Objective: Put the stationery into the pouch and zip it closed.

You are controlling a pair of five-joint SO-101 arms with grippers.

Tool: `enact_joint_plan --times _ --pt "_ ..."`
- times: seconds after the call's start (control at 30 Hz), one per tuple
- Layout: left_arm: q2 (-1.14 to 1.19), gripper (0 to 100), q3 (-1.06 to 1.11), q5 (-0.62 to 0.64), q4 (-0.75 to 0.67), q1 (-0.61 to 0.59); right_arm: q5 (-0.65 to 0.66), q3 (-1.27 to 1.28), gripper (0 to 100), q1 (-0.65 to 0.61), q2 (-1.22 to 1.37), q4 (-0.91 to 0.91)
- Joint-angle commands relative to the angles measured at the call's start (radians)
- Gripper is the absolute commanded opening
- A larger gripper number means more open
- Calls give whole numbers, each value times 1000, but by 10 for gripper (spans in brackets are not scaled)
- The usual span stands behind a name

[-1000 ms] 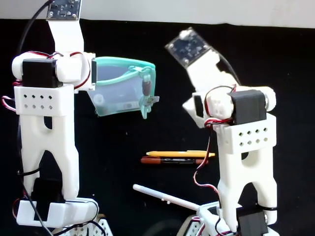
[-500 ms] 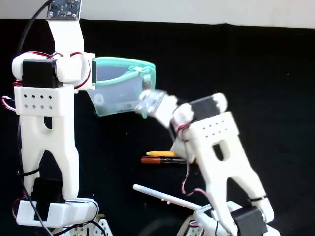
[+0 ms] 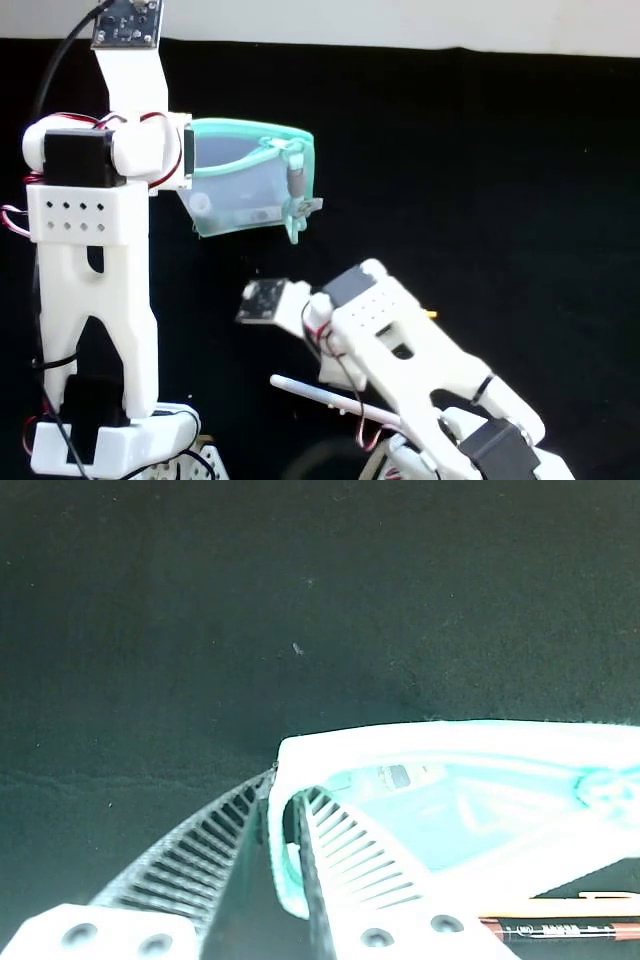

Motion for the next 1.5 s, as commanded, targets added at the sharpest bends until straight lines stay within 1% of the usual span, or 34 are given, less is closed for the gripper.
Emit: enact_joint_plan --times 0.0,0.2,0.4,0.67,0.93,1.0,1.07,1.3,1.37,1.47 --pt "10 7 5 -8 -9 -8 -101 13 149 -79 -28 -70" --pt "10 7 5 -8 -11 -8 -278 13 149 -219 -28 -140" --pt "10 7 5 -8 -8 -8 -348 18 149 -300 -18 -209" --pt "10 7 5 -8 -8 -8 -348 134 149 -298 -18 -344" --pt "10 7 5 -8 -9 -8 -348 154 142 -300 -18 -371" --pt "10 7 5 -8 -11 -8 -348 154 93 -302 -18 -371" --pt "10 7 5 -8 -11 -8 -348 154 1 -302 -18 -367" --pt "10 7 5 -8 -9 -8 -350 148 9 -295 -27 -364" --pt "10 7 5 -8 -9 -8 -350 142 9 -277 -28 -364" --pt "10 7 5 -8 -9 -8 -350 65 9 -197 -28 -348"
